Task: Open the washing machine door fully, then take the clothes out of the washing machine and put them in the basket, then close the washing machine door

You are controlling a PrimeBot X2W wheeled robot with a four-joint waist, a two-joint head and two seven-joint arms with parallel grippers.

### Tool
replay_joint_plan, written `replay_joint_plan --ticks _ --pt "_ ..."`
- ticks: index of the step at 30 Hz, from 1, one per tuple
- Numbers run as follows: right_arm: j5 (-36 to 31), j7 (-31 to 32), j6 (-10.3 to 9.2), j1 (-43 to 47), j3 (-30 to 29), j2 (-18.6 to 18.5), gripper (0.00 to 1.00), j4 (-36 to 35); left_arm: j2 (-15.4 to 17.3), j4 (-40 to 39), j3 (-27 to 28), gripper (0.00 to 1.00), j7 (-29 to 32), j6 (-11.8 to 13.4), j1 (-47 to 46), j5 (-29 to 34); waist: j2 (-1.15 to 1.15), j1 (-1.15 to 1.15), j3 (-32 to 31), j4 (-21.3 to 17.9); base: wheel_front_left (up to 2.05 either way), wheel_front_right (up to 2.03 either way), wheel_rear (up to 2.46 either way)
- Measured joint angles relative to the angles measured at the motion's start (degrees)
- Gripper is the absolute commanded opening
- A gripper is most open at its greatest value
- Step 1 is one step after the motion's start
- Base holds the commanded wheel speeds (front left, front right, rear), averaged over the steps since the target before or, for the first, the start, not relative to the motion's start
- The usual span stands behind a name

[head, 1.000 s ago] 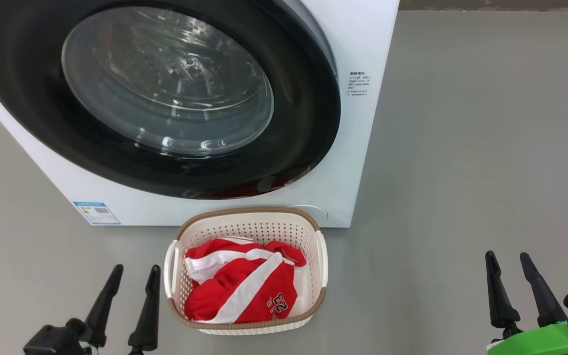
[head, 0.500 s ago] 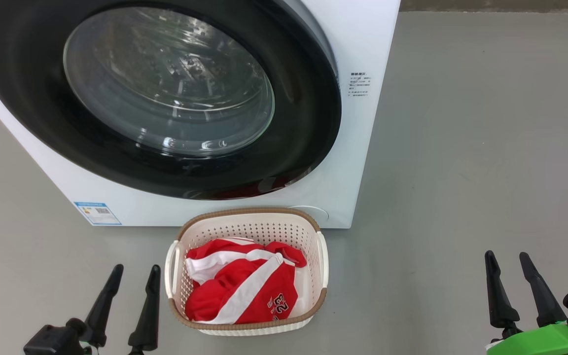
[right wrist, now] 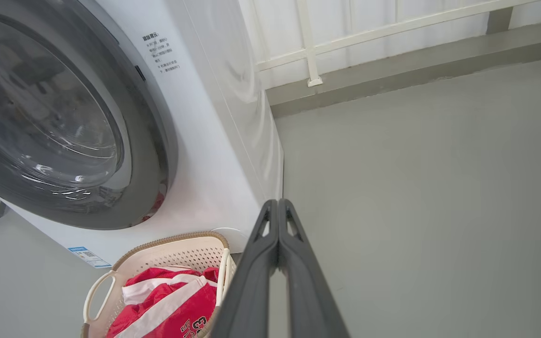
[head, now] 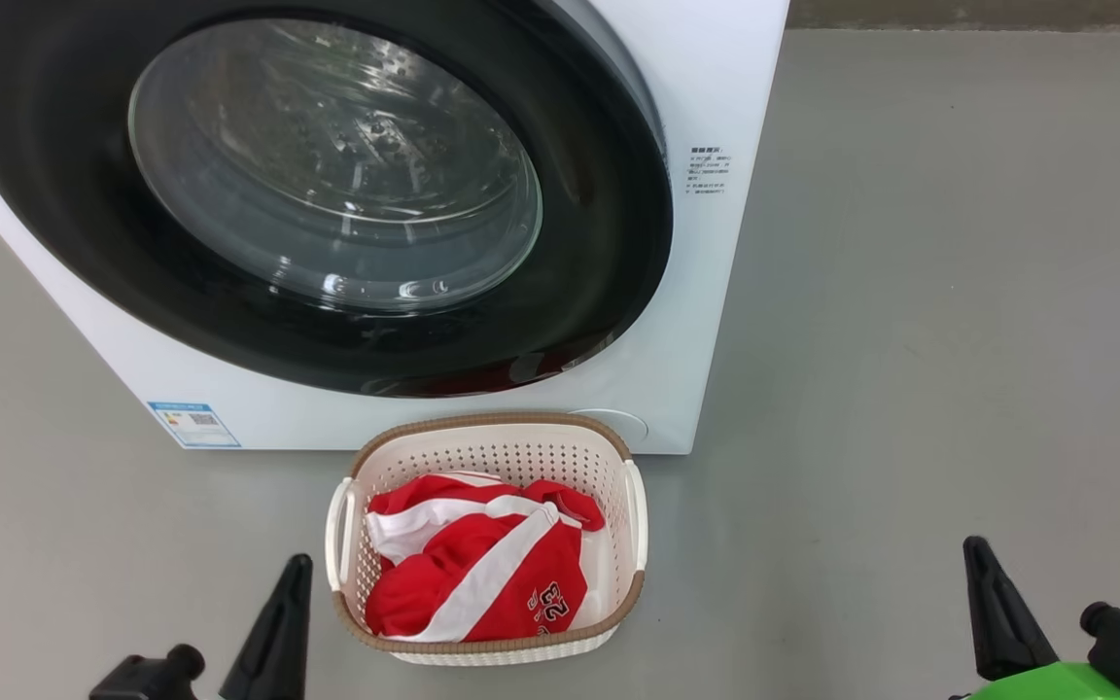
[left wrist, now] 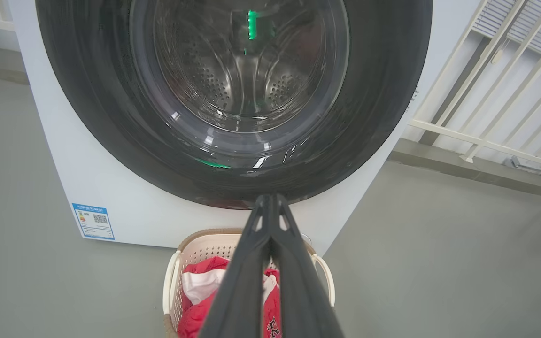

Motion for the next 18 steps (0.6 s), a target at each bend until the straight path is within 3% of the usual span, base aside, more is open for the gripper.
replay_joint_plan --ticks 18 --pt "8.8 2.9 0.0 0.0 0.0 0.0 0.0 -0.1 0.0 0.3 0.5 0.0 2.3 0.0 0.5 -9.4 0.0 0.01 -0.6 -0.9 0.0 0.0 0.0"
